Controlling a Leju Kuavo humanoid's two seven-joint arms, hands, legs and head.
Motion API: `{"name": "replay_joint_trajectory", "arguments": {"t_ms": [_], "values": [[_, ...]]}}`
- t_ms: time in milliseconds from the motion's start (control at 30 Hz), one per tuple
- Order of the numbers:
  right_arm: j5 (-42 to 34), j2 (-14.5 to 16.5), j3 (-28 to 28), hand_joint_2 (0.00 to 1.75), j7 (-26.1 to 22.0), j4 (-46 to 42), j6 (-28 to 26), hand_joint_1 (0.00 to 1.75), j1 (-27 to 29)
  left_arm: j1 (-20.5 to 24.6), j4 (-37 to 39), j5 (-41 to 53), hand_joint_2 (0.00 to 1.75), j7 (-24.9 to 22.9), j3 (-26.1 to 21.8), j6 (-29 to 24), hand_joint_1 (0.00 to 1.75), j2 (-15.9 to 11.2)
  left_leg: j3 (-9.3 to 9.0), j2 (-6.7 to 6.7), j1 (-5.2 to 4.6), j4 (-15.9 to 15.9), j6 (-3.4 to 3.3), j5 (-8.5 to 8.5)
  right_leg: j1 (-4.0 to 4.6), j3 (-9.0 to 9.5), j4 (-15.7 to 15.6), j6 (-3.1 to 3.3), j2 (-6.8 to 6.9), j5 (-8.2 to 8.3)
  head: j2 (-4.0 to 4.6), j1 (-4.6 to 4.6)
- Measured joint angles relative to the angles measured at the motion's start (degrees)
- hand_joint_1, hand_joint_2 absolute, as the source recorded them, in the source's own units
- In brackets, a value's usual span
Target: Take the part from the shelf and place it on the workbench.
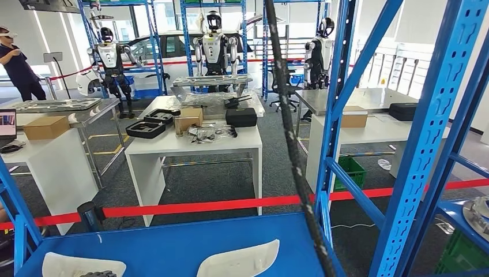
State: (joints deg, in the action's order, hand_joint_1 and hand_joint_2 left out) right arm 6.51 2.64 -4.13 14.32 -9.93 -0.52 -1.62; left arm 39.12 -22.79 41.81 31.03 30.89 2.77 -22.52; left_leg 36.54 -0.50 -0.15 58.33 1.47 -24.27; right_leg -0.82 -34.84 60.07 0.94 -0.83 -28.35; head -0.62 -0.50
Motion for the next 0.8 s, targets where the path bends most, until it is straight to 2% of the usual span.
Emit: {"name": "replay_joint_trajectory", "arguments": {"t_ms": [800], "values": [[0.4, 0.0, 0.0, 0.00, 0.0, 0.0, -0.1, 0.00, 0.0, 0.3, 0.5, 1.9, 1.75, -1.1, 0.1, -0.4, 1.75, -0.3, -0.11, -0.01, 0.00, 0.0, 0.00, 0.00, 0.00, 0.12, 0.0, 0.00, 0.00, 0.00, 0.01, 0.00]]}}
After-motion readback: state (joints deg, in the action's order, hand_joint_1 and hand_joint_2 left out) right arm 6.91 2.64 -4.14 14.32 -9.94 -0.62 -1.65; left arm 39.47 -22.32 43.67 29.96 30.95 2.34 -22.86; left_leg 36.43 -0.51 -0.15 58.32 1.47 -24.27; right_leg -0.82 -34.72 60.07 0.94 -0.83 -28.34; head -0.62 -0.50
